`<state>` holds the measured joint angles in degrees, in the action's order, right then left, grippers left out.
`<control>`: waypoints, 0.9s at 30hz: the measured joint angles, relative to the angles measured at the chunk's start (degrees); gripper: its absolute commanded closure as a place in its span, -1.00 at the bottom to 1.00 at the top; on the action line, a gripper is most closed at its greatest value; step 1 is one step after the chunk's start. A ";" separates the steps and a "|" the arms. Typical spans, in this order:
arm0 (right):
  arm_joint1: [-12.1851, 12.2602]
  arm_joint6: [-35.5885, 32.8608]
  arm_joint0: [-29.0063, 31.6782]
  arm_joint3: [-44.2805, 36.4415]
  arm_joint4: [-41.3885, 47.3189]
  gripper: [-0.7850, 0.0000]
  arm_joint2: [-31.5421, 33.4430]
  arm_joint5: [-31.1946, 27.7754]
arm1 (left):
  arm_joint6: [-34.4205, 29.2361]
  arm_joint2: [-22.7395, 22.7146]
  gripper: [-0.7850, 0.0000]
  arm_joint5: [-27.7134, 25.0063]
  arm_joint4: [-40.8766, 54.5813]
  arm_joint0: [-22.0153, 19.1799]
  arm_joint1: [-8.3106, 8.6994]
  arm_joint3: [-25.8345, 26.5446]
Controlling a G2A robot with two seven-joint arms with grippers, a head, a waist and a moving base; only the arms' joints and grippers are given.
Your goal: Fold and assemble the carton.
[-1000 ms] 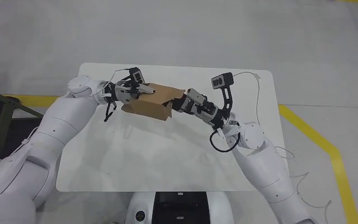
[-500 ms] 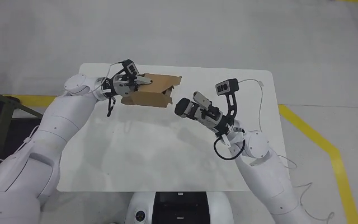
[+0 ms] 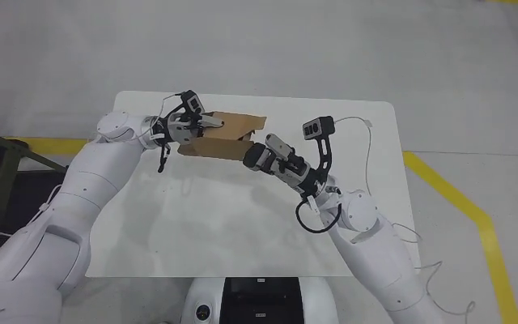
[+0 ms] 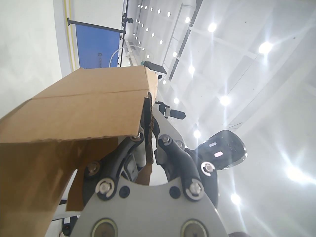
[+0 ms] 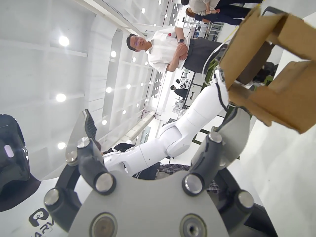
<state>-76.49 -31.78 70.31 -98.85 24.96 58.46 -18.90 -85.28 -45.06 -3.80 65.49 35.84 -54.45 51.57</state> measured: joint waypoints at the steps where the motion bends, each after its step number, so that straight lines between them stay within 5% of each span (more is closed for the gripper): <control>1: 0.02 0.21 0.10 -0.01 -0.21 -1.00 0.19 -0.02 | -0.30 -0.21 1.00 0.34 -0.14 0.20 0.01 0.21; 27: -0.46 0.95 1.72 1.13 4.76 -1.00 0.79 0.59 | -2.72 -5.53 1.00 5.11 -3.72 5.17 -0.26 6.34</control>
<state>-76.95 -30.83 72.03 -97.73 29.72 59.26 -18.30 -88.00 -50.59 1.31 61.77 41.01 -54.70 57.91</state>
